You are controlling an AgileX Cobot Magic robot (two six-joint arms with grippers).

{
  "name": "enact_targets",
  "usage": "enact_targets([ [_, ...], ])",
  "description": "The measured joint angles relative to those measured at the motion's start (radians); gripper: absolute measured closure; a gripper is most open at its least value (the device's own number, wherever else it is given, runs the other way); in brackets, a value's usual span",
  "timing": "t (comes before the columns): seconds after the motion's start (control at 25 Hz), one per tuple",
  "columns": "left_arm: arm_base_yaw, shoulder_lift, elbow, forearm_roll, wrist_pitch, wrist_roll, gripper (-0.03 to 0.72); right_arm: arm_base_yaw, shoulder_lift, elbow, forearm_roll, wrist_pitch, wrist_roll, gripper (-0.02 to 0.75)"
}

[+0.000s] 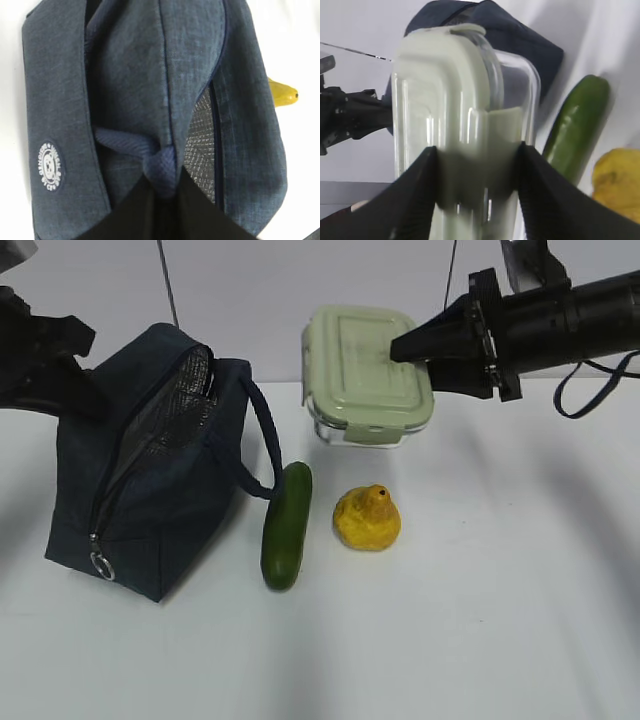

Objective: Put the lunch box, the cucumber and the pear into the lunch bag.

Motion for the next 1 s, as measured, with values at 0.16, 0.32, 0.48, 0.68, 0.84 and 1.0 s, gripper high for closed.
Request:
enact_targets([
  [0.16,0.0,0.0,0.0,-0.003,-0.008,0.001,0.685,0.063,0.0,-0.054,0.055,0.0,0.007,0.375],
  [0.32,0.0,0.0,0.0,-0.003,-0.009,0.001,0.685,0.128,0.0,-0.12,0.086,0.0,0.015,0.375],
  [0.48,0.0,0.0,0.0,-0.006,-0.012,0.001,0.685,0.186,0.0,-0.158,0.09,0.005,0.025,0.375],
  [0.68,0.0,0.0,0.0,-0.016,-0.016,0.001,0.685,0.258,0.0,-0.162,0.091,-0.076,0.03,0.375],
  [0.84,0.0,0.0,0.0,-0.026,-0.024,0.001,0.685,0.317,0.0,-0.162,0.091,-0.184,0.03,0.375],
  [1.0,0.0,0.0,0.0,-0.042,-0.027,0.001,0.685,0.339,0.0,-0.162,0.097,-0.282,0.03,0.375],
])
